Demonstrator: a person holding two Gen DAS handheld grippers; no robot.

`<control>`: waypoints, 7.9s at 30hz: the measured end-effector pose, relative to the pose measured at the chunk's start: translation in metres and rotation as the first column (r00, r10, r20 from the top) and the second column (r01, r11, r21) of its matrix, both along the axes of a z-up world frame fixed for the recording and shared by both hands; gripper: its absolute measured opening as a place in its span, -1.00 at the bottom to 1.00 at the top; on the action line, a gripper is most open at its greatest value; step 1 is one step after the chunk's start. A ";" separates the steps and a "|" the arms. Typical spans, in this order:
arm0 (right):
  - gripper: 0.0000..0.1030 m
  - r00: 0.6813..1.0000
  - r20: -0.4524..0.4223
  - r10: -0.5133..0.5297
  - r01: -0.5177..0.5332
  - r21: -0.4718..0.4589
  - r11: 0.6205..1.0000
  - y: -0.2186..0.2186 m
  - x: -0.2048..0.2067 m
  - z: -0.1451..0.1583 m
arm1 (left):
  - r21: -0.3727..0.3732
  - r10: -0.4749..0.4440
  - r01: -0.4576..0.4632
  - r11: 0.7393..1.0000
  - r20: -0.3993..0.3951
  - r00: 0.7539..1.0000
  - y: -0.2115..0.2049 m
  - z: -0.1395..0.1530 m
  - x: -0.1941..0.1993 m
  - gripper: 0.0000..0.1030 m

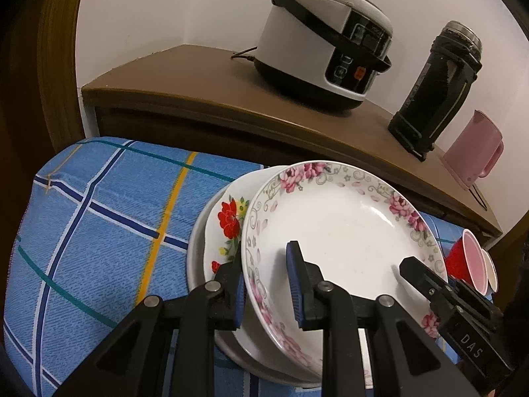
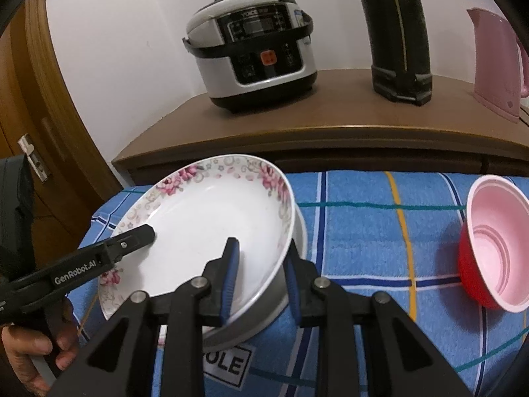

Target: Organize plates and bowls

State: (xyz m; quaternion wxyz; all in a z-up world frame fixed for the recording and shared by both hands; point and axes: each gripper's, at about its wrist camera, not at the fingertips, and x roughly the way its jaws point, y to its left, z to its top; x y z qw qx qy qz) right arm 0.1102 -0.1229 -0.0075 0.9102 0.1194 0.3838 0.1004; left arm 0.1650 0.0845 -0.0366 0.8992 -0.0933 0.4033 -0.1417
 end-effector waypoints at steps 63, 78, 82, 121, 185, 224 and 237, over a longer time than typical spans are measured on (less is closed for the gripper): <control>-0.47 0.999 -0.018 0.031 -0.033 -0.071 0.997 0.012 0.012 -0.006 | 0.348 0.063 -0.084 0.934 0.069 0.996 -0.029 0.004 0.007 -0.45; 0.14 0.999 0.036 -0.030 0.028 0.066 0.997 -0.014 0.008 -0.003 | 0.128 0.240 -0.257 0.958 0.135 0.961 0.029 0.033 -0.026 -0.44; 0.22 0.994 0.066 -0.088 0.082 0.077 0.994 -0.025 0.000 0.002 | 0.106 0.262 -0.274 0.956 0.110 0.959 0.038 0.026 -0.041 -0.44; 0.21 0.990 -0.001 -0.140 0.139 -0.107 0.985 -0.018 0.016 -0.006 | 0.053 0.283 -0.287 0.957 0.066 0.957 0.045 0.023 -0.070 -0.43; 0.21 0.961 0.199 -0.192 0.191 0.028 0.981 -0.122 -0.199 0.057 | 0.091 -0.192 0.188 0.978 0.036 0.981 -0.141 0.014 -0.160 -0.43; -0.06 0.939 0.072 -0.336 0.329 0.096 0.939 -0.276 -0.202 0.061 | 0.104 -0.251 0.244 0.964 0.068 0.965 -0.194 0.029 -0.141 -0.43; -0.22 0.990 -0.107 -0.095 0.121 0.280 0.952 -0.264 -0.128 0.047 | 0.031 -0.298 0.297 0.954 0.034 0.954 -0.222 0.033 -0.090 -0.43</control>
